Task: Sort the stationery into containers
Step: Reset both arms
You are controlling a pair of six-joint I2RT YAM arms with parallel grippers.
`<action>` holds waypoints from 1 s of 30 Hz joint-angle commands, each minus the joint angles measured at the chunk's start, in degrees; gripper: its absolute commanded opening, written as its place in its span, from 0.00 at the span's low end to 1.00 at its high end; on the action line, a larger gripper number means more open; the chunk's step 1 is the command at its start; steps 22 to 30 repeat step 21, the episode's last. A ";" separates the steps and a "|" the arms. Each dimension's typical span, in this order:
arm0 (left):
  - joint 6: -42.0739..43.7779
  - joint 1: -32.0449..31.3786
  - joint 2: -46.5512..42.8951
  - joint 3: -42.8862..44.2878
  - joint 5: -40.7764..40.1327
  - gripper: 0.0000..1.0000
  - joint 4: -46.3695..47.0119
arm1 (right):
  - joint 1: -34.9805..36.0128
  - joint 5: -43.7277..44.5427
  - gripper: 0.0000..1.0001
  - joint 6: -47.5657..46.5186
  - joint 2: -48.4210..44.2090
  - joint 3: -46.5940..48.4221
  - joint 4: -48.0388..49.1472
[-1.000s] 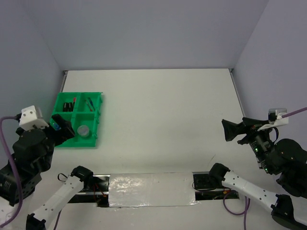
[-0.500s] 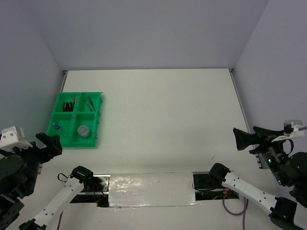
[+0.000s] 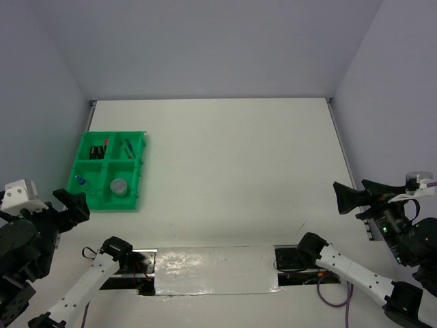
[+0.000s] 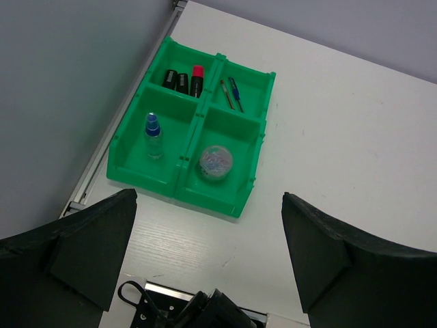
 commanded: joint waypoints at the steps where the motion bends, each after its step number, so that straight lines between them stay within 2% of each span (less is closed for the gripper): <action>1: 1.90 -0.09 -0.53 -0.49 -1.07 0.99 1.91 | -0.23 0.13 1.00 -1.03 2.20 -0.68 2.81; 30: 2.34 -0.17 -1.86 -3.83 -1.33 0.99 6.22 | -0.23 -1.10 1.00 -0.42 2.11 -4.38 6.68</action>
